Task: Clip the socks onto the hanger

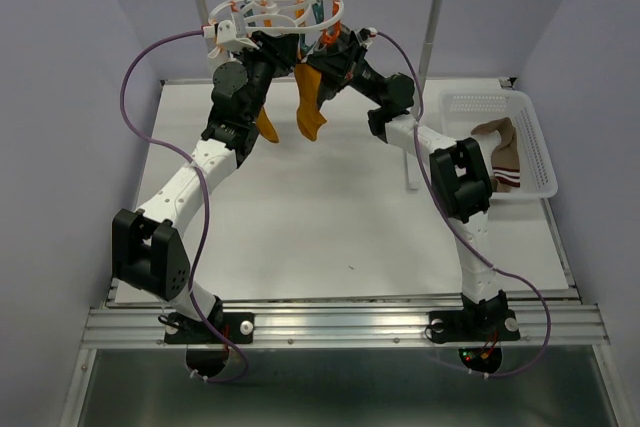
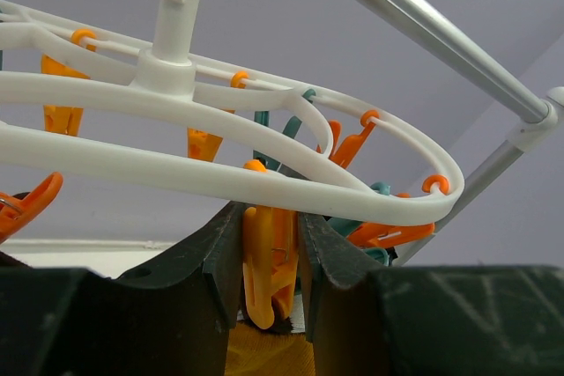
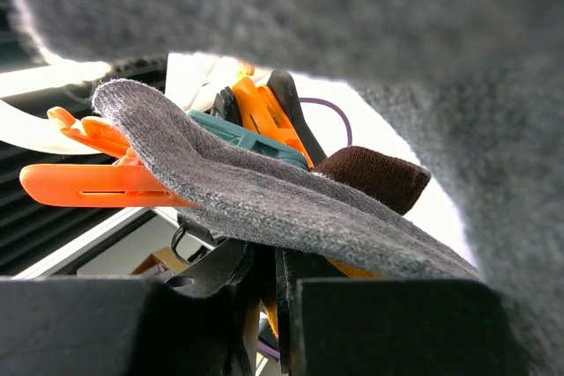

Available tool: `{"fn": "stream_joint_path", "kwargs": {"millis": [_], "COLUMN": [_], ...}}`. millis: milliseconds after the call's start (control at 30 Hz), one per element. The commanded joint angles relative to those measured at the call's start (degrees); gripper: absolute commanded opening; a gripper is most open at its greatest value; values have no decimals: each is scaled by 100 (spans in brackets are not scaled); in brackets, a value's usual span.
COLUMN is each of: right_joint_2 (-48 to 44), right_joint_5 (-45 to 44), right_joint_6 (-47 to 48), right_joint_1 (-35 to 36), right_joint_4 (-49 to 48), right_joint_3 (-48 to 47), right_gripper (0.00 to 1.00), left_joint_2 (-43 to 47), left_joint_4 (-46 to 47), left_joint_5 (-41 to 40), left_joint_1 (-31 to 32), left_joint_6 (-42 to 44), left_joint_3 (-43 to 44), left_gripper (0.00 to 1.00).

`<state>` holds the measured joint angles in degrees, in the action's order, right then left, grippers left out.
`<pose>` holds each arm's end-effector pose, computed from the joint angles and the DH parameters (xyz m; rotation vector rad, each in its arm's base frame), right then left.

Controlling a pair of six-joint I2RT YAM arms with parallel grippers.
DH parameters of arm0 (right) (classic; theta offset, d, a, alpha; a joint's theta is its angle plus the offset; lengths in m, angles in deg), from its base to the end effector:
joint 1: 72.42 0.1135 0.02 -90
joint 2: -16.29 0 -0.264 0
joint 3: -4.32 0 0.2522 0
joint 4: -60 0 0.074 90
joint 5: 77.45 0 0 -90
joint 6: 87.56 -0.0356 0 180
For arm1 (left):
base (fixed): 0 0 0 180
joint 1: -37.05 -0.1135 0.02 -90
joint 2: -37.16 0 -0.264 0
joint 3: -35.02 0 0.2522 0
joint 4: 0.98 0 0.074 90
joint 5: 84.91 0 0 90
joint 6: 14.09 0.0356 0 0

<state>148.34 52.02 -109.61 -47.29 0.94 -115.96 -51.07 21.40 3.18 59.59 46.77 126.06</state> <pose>0.4544 0.2382 0.3327 0.0209 1.2963 2.3998 0.3356 -0.1380 0.4364 -0.0976 1.1613 -0.7825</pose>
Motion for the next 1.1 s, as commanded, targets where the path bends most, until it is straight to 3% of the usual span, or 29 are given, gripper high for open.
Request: {"fn": "stream_joint_path", "kwargs": {"millis": [0,100,167,300,500,567,667,733,767,867,900,1067], "right_joint_2": [31,32,31,40,49,40,31,-21,-39,-197,-345,-768], "right_joint_5": [-18,-18,-9,-9,-18,-17,9,26,35,114,132,-35], "right_joint_6": [-124,-115,-107,-115,-115,-115,-80,7,42,402,743,1562], "right_joint_1": [27,28,28,28,28,28,28,28,28,28,28,28], "right_joint_4": [-1578,-1587,-1560,-1551,-1542,-1534,-1516,-1481,-1464,-1219,-939,-523], "right_joint_3": [-44,-36,-53,-71,-62,-53,-9,122,271,605,885,1677], "right_gripper": [11,14,14,14,15,16,22,35,51,80,100,100], "left_joint_2": [174,165,157,192,323,350,394,455,499,666,727,886], "left_joint_4": [315,315,315,315,332,315,315,280,271,253,218,34], "left_joint_5": [-2,112,156,165,147,147,165,165,165,428,498,587], "left_joint_1": [31,22,31,31,22,22,31,22,31,31,31,22], "left_joint_6": [-3,32,41,67,49,41,32,41,41,67,119,190], "left_joint_3": [139,165,156,95,-63,-81,-116,-169,-239,-353,-406,-511], "left_gripper": [0,0,36,59,63,74,77,88,91,99,99,99]}}
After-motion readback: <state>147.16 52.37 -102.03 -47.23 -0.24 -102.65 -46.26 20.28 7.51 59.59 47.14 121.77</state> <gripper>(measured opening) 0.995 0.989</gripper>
